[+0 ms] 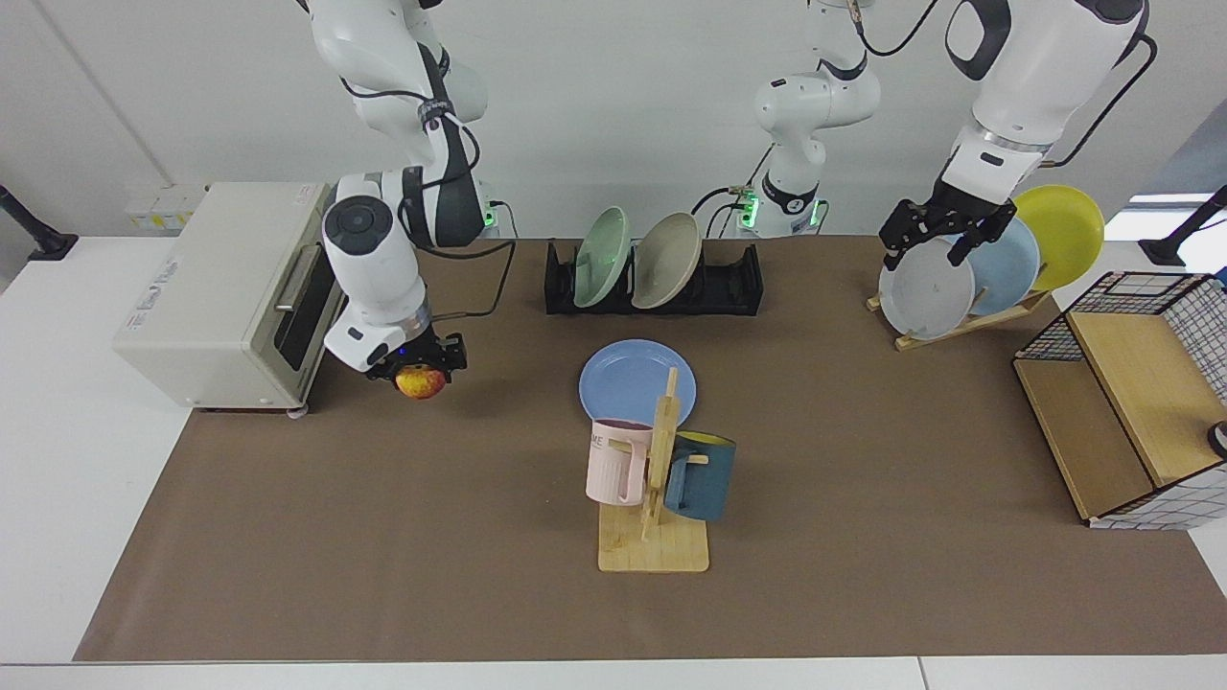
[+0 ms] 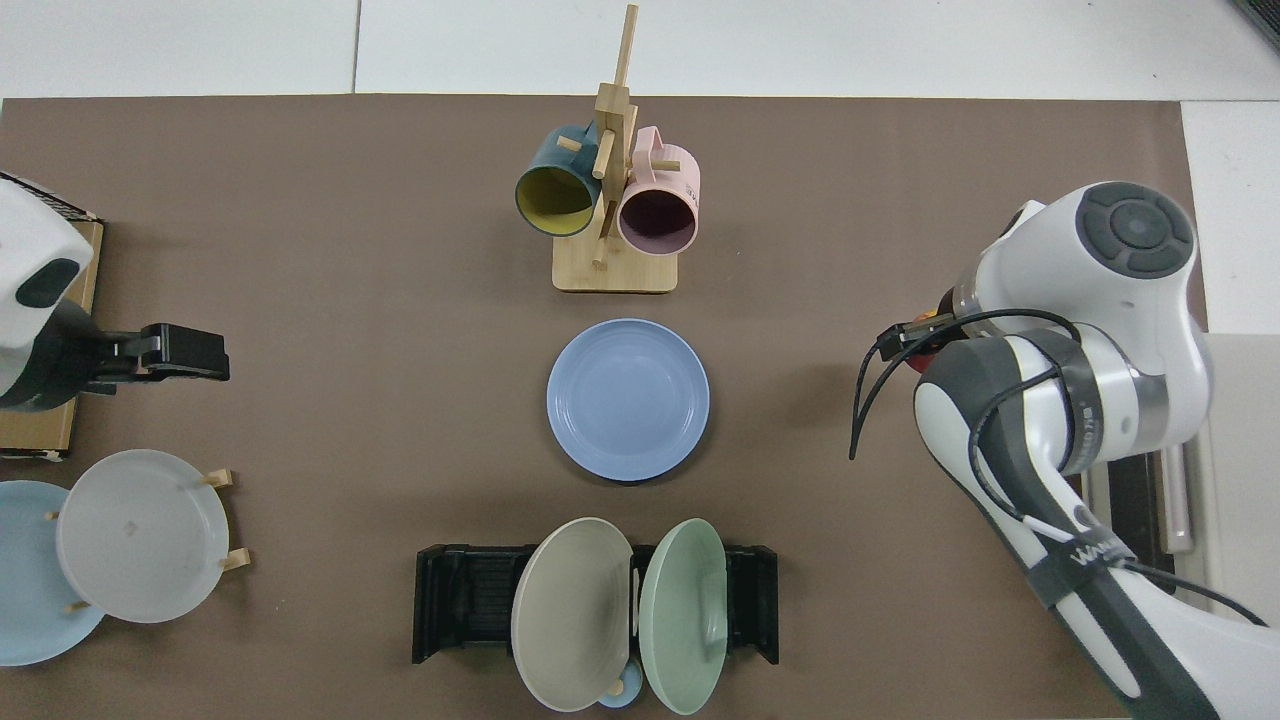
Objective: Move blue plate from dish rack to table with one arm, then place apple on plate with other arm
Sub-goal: 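Grasp the red apple with the right gripper and lift it, then carry the apple with the right gripper over the blue plate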
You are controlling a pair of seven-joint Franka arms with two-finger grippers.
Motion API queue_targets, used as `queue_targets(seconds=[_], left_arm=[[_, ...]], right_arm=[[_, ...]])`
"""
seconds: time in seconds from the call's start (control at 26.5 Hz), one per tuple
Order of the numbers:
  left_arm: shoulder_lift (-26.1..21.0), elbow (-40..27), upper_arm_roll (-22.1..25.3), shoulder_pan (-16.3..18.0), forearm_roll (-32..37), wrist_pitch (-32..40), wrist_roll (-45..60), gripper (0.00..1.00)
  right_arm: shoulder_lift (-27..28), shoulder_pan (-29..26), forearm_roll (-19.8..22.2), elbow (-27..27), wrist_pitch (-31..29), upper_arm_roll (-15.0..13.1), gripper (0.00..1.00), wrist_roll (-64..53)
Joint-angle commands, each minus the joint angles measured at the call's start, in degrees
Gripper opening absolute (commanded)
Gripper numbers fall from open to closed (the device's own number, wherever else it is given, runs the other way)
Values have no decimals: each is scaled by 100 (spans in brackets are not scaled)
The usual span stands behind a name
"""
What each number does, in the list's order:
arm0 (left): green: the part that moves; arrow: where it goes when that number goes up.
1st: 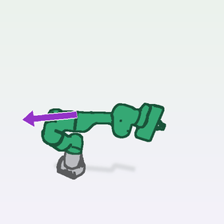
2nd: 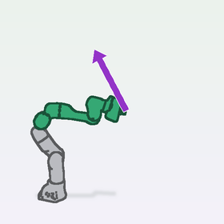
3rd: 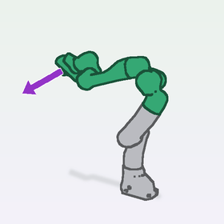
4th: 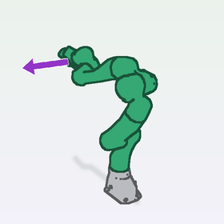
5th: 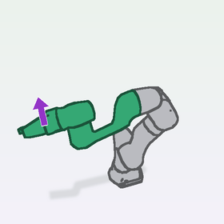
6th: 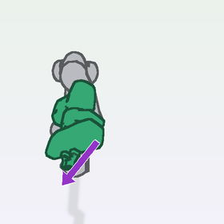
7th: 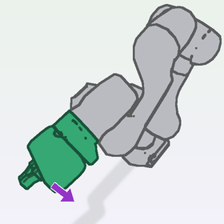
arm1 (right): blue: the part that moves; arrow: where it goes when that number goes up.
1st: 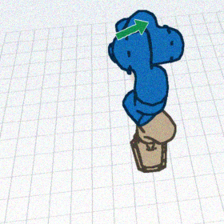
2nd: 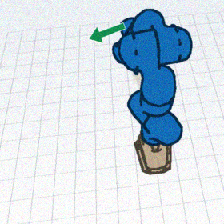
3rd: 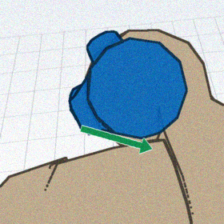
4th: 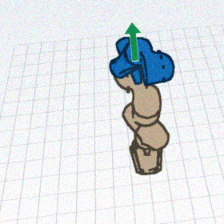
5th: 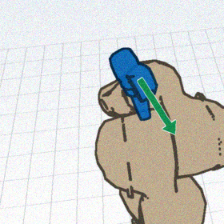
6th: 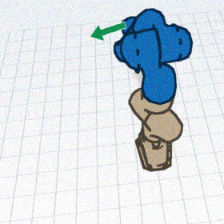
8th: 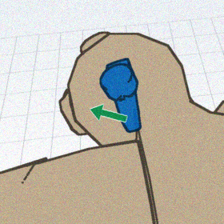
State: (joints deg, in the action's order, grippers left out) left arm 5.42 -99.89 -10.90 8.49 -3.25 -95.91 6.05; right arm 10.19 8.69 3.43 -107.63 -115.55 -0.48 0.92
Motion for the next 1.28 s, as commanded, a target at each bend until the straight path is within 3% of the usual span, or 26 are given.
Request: queue_targets(seconds=[0.0, 0.11, 0.38, 0.72, 0.94, 1.24], left_arm=[[117, -101, 18, -32, 106, 72, -51, 100], [117, -101, 18, -32, 106, 72, -51, 100], [117, -101, 18, -32, 106, 72, -51, 100], [117, -118, 18, -32, 106, 63, -42, 100], [117, -145, 18, -32, 106, 63, -42, 100], [108, -153, 18, -32, 106, 63, -42, 100]], right_arm=[[-343, -7, 0, 364, 550, 13, 3, 75], [-395, 150, -9, 550, 815, 22, 2, 241], [-422, 897, -9, 550, 728, 57, 0, 1137], [96, 2092, 18, 777, 367, 57, 0, 2552], [439, 2400, -457, 928, -62, 48, 0, 2905], [957, 2700, -448, 928, -582, 48, 0, 3766]])
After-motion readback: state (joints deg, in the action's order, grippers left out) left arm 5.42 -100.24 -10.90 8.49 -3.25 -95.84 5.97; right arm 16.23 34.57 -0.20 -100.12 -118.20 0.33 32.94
